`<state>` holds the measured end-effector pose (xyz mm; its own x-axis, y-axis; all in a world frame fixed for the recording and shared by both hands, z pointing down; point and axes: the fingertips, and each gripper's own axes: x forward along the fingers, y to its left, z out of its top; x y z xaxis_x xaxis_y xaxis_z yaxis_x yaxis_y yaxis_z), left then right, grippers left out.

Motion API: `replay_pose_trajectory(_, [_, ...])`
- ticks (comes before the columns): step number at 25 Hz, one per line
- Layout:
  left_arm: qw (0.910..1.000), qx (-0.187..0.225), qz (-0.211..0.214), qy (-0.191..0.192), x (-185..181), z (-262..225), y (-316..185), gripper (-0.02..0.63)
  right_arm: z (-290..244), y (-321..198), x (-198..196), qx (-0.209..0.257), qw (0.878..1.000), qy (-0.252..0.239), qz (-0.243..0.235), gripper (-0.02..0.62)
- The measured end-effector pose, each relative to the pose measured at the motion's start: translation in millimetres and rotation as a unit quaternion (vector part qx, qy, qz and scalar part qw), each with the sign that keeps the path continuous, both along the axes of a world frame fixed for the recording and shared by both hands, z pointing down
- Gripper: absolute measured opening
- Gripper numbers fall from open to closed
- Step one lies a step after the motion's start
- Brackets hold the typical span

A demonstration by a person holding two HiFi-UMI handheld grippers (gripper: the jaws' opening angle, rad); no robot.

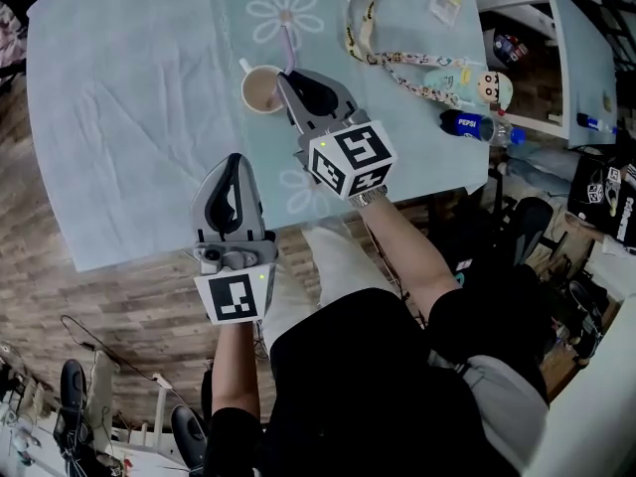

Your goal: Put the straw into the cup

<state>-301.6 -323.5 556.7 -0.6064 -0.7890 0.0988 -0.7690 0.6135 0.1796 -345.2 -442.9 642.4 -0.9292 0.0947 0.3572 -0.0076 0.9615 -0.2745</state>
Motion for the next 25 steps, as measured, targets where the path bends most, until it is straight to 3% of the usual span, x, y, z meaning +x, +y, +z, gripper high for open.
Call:
replay_pose_trajectory(13, [0.9993,-0.005,0.031,0.021,19.9,16.4,-8.8,0.012,15.8,-4.9,-16.5,0.014,1.0,0.024,-0.01,0.043])
replay_pose_trajectory(21, [0.9993,-0.002,0.032,0.02,17.0,10.0,-9.5,0.012,8.4,-3.0,-13.3,0.006,1.0,0.025,-0.008,0.114])
replay_pose_trajectory(23, [0.9993,0.0,0.034,0.017,17.6,4.6,-10.4,0.012,-1.8,-5.0,-5.7,0.008,1.0,0.016,0.002,0.106])
replay_pose_trajectory(25, [0.9992,0.004,0.037,0.013,17.9,-2.6,-12.0,0.012,-13.3,-5.8,2.8,0.008,1.0,0.008,0.009,0.058])
